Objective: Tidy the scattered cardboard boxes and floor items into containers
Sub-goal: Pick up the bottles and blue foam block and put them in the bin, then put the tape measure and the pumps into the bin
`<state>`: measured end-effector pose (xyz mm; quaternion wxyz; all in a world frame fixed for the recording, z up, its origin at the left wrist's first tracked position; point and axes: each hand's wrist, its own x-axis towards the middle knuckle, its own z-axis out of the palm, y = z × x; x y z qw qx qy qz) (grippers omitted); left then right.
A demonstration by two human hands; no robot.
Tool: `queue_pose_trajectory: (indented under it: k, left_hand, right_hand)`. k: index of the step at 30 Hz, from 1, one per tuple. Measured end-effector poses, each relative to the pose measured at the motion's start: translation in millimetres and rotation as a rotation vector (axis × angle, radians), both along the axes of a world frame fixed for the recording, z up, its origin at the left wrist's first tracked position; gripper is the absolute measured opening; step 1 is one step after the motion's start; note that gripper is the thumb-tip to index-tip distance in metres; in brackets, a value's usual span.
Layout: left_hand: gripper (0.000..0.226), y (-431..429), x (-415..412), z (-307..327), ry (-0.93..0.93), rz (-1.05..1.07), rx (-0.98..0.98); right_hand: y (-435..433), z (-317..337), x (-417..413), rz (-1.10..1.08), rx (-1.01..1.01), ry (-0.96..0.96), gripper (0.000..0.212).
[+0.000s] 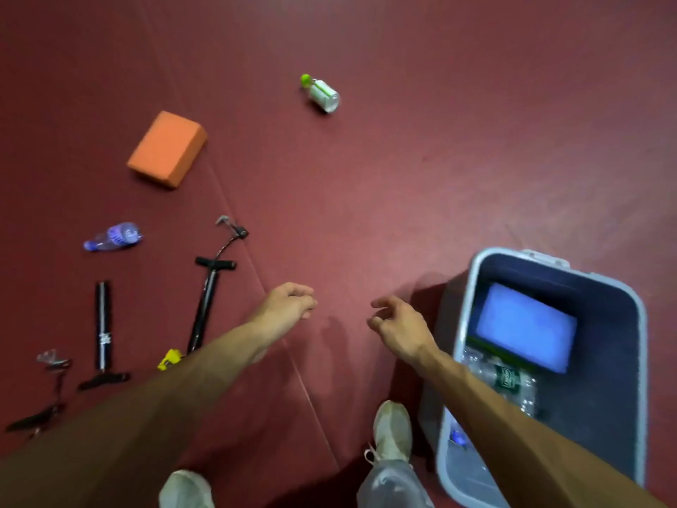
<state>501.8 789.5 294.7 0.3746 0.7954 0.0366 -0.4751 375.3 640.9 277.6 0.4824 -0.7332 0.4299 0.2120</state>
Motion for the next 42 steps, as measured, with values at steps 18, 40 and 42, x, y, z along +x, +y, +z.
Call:
queue_pose_trajectory:
  k: [18,40,42]
  left_hand:
    - [0.020,447.3,108.5,-41.9,-0.037,0.518,0.186]
    - [0.073,396.7,110.8,-418.6,-0.029,0.463,0.412]
    - [0.052,389.3,117.4,-421.6,-0.039,0.465,0.404]
  right_hand:
    - [331.8,-67.3,202.8,0.313,0.094,0.135,0.024]
    - [374.4,-425.1,263.3,-0.070,0.155,0.074,0.063]
    - [370.4,-411.6,265.3,-0.073,0.214,0.117,0.050]
